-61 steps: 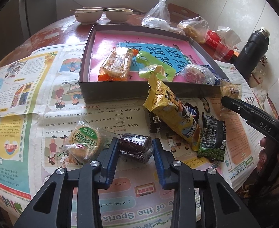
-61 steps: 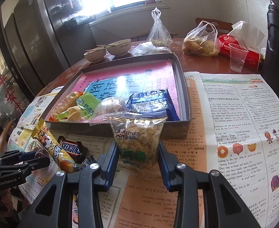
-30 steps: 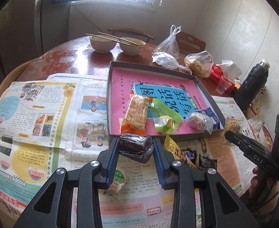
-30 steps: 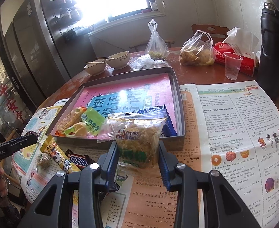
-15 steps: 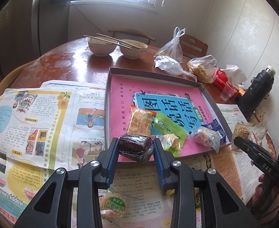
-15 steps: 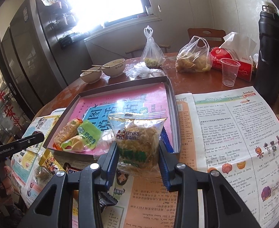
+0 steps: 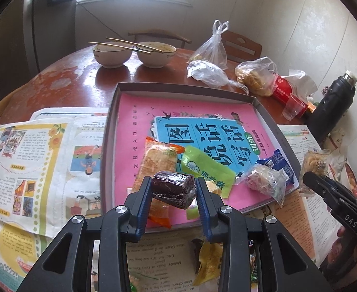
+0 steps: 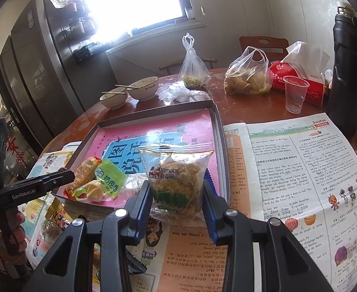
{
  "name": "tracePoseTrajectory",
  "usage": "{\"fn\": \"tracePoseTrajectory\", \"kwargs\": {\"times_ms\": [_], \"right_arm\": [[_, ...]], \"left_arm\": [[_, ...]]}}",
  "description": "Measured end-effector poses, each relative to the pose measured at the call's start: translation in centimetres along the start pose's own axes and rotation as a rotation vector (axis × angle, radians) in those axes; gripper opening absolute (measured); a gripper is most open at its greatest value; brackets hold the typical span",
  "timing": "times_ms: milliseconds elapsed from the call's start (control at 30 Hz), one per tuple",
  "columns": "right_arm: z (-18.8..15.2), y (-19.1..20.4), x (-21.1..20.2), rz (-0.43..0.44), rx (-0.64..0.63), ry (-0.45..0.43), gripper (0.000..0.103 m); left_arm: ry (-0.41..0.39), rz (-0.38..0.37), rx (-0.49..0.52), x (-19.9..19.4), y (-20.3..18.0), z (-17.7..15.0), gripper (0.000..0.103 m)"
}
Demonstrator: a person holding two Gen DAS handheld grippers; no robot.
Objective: Organize snacks
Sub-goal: 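Carry the brown roll with the left tool while the right carries the crispy-snack bag over the tray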
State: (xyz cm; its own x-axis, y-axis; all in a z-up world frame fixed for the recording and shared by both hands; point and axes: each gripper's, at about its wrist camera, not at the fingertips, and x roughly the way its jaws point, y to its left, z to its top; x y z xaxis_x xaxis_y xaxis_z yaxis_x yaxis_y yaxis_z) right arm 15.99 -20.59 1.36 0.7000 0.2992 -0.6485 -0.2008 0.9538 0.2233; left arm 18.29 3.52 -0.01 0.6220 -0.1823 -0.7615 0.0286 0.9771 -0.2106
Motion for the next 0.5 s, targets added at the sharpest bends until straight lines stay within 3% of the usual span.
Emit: {"fn": "tracePoseTrajectory", "kwargs": {"times_ms": [500], "right_arm": [[0.5, -0.9, 0.6, -0.022, 0.008, -0.006, 0.04]], "left_arm": [[0.029, -0.016, 0.016, 2.0, -1.4, 0.4, 0.036]]}}
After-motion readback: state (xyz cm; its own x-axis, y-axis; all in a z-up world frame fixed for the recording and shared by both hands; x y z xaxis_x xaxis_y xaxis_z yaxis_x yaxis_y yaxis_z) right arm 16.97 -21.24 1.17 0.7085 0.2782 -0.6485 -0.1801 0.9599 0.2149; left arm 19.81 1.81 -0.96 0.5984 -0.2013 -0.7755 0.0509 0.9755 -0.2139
